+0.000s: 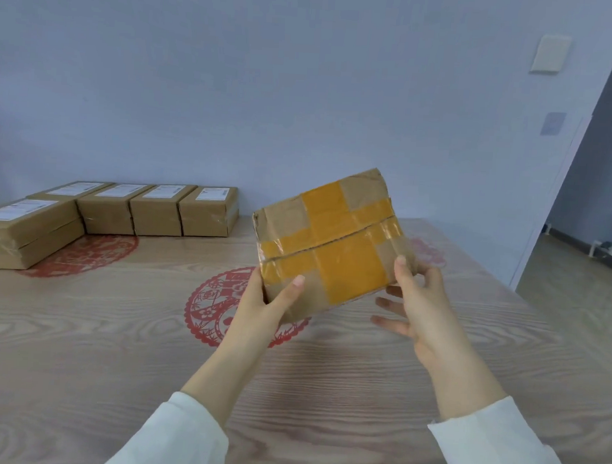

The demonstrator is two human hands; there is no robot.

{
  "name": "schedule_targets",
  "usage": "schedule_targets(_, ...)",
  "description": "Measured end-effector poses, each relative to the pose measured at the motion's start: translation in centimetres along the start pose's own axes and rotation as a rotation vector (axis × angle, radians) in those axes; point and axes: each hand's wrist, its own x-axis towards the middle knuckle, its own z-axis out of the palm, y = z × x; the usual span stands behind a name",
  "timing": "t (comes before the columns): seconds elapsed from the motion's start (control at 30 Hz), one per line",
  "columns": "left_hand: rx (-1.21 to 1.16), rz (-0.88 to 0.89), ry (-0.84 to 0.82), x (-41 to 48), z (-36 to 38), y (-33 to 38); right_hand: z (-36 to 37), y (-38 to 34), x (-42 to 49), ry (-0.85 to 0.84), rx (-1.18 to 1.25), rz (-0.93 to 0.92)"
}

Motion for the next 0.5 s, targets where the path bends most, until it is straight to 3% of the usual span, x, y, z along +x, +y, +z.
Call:
schedule_targets(0.1,-0.010,-0.002,0.037,1.3,-0.1,0.2,-0.5,0.6,1.3,0.057,-0.267,-0.099)
schedule_targets(0.3,-0.009,-0.043,0.068,5.0,0.0,-0.7,-0.2,1.1,4.2,0.036,-0.316,-0.208)
schedule_targets(0.5,0.049,-0.071,0.059,10.7,0.3,-1.5,0.6,2.5,10.2,0.033,-0.314,-0.120)
